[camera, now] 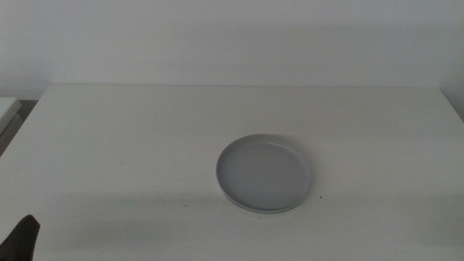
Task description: Stack the three bowls on top of each other.
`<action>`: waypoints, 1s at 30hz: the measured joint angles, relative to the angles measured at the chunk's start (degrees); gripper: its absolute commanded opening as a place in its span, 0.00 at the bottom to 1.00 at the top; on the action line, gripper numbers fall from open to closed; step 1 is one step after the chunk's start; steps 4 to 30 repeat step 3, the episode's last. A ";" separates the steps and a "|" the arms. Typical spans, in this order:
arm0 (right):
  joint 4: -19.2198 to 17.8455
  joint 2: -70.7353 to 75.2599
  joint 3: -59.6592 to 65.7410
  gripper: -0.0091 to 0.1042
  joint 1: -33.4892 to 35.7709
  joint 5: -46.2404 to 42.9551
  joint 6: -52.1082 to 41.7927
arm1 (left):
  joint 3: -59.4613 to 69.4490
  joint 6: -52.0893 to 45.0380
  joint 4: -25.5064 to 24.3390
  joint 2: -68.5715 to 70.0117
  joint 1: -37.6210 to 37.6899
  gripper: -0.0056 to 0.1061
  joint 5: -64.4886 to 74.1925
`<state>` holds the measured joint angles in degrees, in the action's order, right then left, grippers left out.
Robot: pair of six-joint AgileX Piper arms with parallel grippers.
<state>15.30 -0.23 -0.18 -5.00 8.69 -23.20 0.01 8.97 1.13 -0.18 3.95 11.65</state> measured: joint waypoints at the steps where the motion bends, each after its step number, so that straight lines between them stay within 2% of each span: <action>1: 0.00 0.00 0.00 0.89 0.00 0.00 0.00 | 0.00 0.00 -0.14 0.00 0.00 0.89 0.00; 30: 0.13 0.00 0.00 0.89 0.00 0.00 0.00 | 0.00 0.00 -0.22 0.00 0.00 0.89 0.00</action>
